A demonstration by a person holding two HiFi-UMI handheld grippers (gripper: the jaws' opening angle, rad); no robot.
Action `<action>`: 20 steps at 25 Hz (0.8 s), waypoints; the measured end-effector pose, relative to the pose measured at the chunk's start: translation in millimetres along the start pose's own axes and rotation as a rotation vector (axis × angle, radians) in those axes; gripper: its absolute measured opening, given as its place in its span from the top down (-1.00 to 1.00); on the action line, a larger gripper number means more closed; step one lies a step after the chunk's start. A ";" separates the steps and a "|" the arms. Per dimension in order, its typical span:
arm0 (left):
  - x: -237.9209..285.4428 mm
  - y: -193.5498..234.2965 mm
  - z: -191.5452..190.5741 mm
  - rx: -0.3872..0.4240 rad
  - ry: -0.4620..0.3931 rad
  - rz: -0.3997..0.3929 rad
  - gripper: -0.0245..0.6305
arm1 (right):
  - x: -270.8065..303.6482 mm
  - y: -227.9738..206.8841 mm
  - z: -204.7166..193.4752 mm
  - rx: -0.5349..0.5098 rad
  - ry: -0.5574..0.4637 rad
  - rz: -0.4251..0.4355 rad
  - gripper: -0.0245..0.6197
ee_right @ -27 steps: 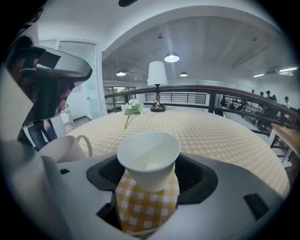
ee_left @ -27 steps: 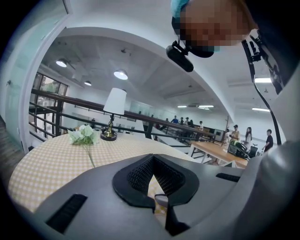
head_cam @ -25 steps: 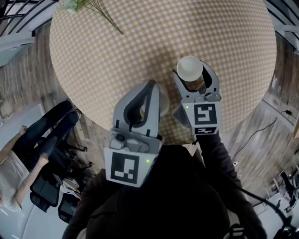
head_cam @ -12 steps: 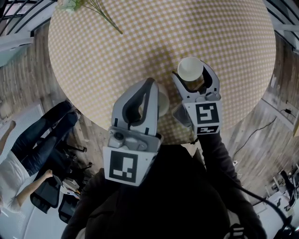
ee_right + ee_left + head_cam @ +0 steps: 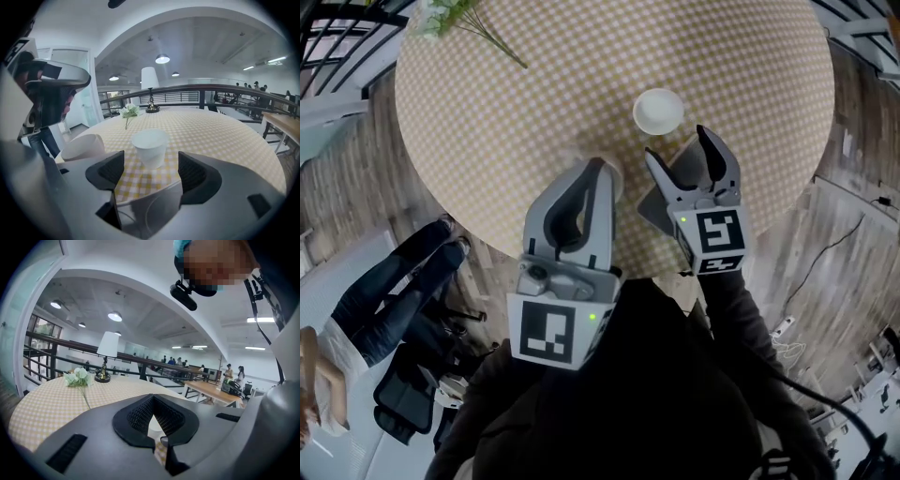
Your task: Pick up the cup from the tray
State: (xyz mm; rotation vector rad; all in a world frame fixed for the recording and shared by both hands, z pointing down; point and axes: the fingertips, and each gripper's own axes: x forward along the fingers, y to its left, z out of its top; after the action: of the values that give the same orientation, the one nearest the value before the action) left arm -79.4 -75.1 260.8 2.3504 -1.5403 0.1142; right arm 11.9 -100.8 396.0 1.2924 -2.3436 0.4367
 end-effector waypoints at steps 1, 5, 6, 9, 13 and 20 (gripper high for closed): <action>-3.4 -2.7 -0.8 0.003 -0.005 -0.007 0.91 | -6.4 1.8 0.9 0.011 -0.014 -0.006 -0.07; -11.8 -14.0 2.9 0.013 -0.021 -0.040 0.91 | -32.3 7.5 16.3 0.055 -0.086 -0.012 -0.07; -12.5 -15.7 5.1 0.014 -0.022 -0.046 0.91 | -38.5 9.1 24.5 0.066 -0.114 -0.005 -0.07; -23.3 -28.3 8.7 0.041 -0.043 -0.066 0.91 | -68.4 17.1 42.4 0.100 -0.189 0.015 -0.06; -56.5 -58.3 6.0 0.075 -0.083 -0.083 0.91 | -128.5 35.1 48.7 0.112 -0.279 0.012 0.14; -94.4 -100.1 4.9 0.097 -0.118 -0.121 0.91 | -207.0 53.5 64.0 0.089 -0.423 -0.042 0.86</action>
State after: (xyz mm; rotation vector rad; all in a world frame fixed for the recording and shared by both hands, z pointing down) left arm -28.4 42.6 210.5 2.5619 -1.4711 0.0224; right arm 51.0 46.1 232.6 1.6033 -2.6556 0.2763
